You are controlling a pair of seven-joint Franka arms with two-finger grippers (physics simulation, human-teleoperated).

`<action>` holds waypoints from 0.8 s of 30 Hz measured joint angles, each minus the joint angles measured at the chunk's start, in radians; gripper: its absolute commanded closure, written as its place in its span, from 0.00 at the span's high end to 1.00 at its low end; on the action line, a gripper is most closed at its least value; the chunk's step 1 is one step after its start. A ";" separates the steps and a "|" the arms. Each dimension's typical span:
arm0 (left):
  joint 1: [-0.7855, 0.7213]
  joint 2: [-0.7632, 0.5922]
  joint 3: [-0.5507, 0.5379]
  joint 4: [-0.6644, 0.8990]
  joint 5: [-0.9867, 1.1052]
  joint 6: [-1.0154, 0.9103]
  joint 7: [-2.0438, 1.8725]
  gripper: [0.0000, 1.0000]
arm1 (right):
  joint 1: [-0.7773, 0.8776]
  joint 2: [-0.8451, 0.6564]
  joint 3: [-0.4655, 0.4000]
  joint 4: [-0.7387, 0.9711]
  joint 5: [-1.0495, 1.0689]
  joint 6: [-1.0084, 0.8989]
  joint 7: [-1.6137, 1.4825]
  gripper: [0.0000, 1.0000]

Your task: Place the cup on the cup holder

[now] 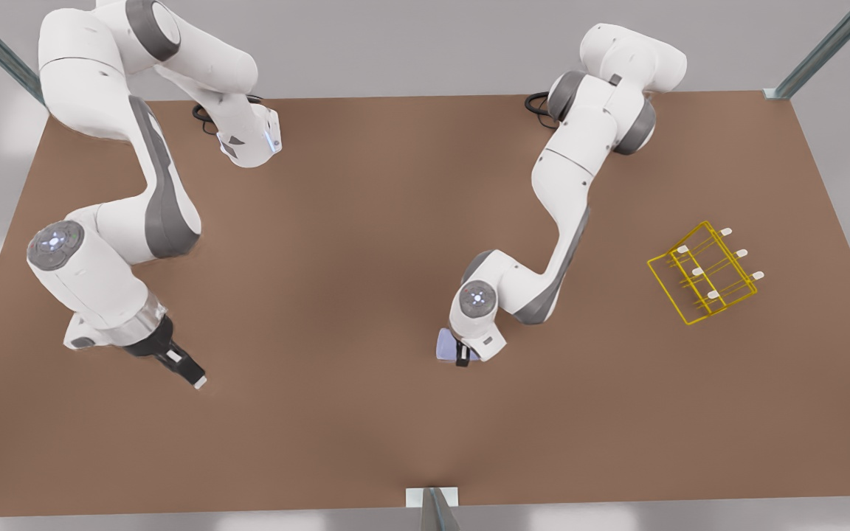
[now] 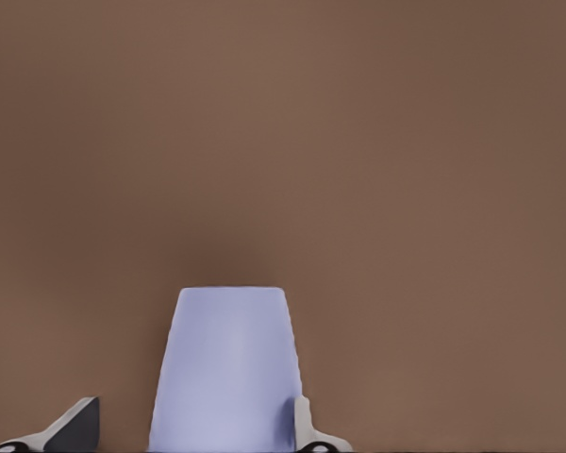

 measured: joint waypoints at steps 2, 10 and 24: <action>0.000 0.004 -0.001 0.001 0.000 0.008 0.000 1.00 | 0.087 -0.176 -0.194 -0.095 0.029 -0.155 -0.087 1.00; -0.012 0.043 -0.001 -0.002 -0.001 0.038 0.001 1.00 | 0.121 -0.318 -0.338 -0.197 0.181 -0.412 -0.361 1.00; 0.007 -0.046 -0.010 0.052 -0.015 -0.033 0.032 0.72 | 0.246 -0.079 -0.334 -0.002 0.064 -0.378 -0.617 1.00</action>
